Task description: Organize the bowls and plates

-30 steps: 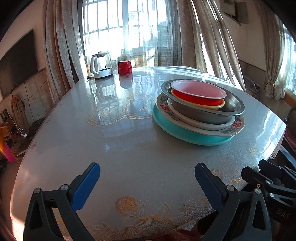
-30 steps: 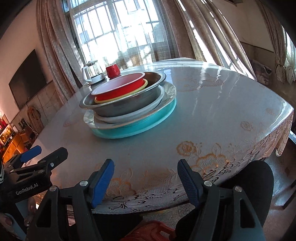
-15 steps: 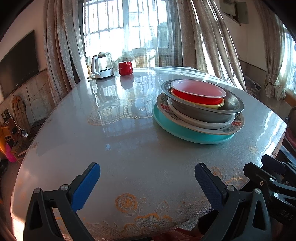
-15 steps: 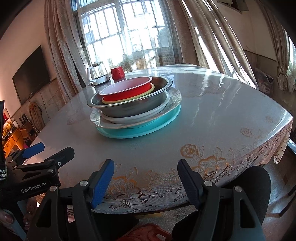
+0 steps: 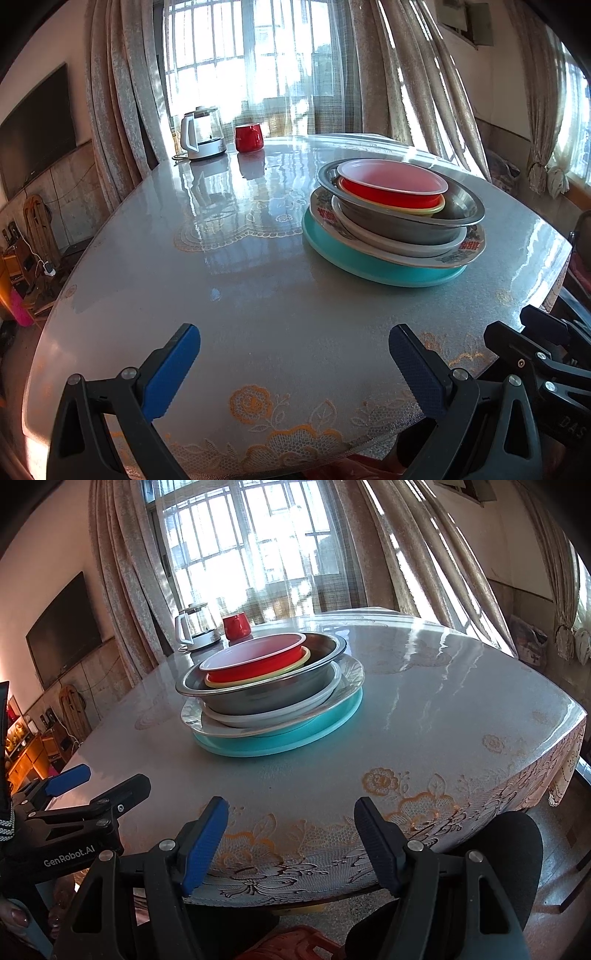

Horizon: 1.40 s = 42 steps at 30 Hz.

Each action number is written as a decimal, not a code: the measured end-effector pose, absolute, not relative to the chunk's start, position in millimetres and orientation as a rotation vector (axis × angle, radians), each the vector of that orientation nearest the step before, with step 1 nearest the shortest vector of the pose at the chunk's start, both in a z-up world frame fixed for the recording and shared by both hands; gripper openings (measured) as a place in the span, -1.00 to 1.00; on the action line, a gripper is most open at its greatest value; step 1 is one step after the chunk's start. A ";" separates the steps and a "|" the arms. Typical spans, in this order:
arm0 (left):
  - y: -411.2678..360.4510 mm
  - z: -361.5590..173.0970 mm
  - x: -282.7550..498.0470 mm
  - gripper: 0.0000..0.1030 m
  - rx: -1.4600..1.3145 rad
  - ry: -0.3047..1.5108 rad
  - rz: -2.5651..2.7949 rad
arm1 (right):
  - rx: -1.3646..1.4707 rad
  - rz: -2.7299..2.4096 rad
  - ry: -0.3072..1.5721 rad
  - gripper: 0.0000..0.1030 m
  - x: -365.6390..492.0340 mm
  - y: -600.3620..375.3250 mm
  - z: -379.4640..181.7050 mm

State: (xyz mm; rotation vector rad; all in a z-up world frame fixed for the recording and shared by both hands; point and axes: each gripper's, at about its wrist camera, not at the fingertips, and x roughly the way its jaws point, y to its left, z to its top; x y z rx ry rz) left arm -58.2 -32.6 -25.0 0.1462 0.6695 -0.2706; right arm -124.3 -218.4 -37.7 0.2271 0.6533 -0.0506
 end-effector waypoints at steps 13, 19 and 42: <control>-35.5 -24.4 -58.1 1.00 0.154 0.667 -0.274 | 0.233 -0.054 0.654 0.40 -124.7 -219.7 -38.0; -36.3 -24.0 -57.7 1.00 0.157 0.664 -0.281 | 0.232 -0.056 0.657 0.40 -125.1 -219.8 -38.8; -36.2 -21.2 -59.1 1.00 0.169 0.651 -0.293 | 0.237 -0.057 0.659 0.40 -124.2 -219.5 -40.2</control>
